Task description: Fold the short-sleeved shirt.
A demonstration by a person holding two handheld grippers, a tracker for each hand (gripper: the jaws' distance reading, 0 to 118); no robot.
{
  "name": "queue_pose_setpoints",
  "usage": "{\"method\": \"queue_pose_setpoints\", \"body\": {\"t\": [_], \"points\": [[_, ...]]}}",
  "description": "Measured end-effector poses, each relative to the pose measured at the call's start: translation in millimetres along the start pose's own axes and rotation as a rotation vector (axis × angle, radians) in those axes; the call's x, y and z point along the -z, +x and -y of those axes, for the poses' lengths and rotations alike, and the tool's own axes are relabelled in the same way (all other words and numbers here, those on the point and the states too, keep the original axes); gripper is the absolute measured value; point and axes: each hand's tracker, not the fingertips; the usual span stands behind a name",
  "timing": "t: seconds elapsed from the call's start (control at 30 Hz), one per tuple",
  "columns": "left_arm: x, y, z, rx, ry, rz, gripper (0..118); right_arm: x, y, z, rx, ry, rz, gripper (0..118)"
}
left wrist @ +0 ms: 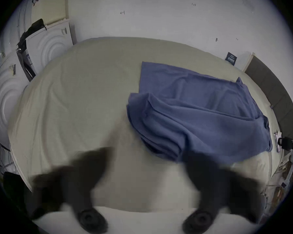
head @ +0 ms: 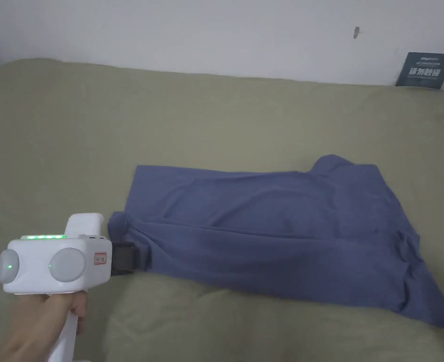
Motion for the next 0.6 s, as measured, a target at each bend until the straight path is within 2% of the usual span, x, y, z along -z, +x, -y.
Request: {"method": "queue_pose_setpoints", "body": {"t": [0.03, 0.07, 0.1, 0.2, 0.23, 0.27, 0.3, 0.33, 0.37, 0.4, 0.47, 0.5, 0.6], "points": [[6.2, 0.1, 1.0, -0.002, -0.003, 0.009, 117, 1.5, -0.5, 4.7, 0.007, 0.0, 0.0, 7], [3.8, 3.0, 4.3, 0.005, 0.047, -0.009, 118, 3.5, -1.0, 7.9, 0.011, -0.013, -0.003, 7], [9.9, 3.2, 3.7, 0.021, 0.026, -0.023, 110, 6.0, 0.9, 7.8, 0.02, -0.026, -0.013, 7], [26.7, 9.9, 4.7, 0.029, 0.01, -0.026, 110, 14.1, -3.2, 11.8, 0.017, -0.048, -0.019, 7], [30.1, 9.4, 5.4, 0.031, 0.007, -0.03, 104, 15.7, -4.4, 11.2, 0.009, -0.054, -0.019, 7], [31.7, 7.4, 6.7, 0.032, 0.014, -0.025, 87, 17.8, -5.6, 10.6, 0.001, -0.061, -0.024, 7], [33.9, 5.7, 8.2, 0.04, 0.019, -0.013, 42, 19.9, -6.8, 9.4, -0.006, -0.068, -0.034, 8], [35.8, 15.9, 5.9, 0.046, 0.023, -0.014, 17, 22.4, -9.1, 8.2, -0.012, -0.067, -0.035, 9], [37.0, 17.7, 6.4, 0.049, 0.029, -0.018, 16, 25.1, -10.1, 6.6, -0.023, -0.061, -0.032, 18], [38.4, 17.3, 6.4, 0.053, 0.023, -0.016, 15, 27.0, -10.3, 3.5, -0.03, -0.058, -0.038, 48], [36.3, 22.8, 3.3, 0.063, 0.024, -0.022, 13, 36.7, -12.8, -2.1, -0.027, -0.083, -0.063, 100], [35.9, 22.5, 3.1, 0.06, 0.023, -0.021, 12, 42.7, -14.4, -3.7, -0.027, -0.088, -0.061, 118], [33.4, 25.3, 2.4, 0.056, 0.02, -0.022, 12, 61.8, -18.4, -9.3, -0.03, -0.125, -0.037, 110]]}}
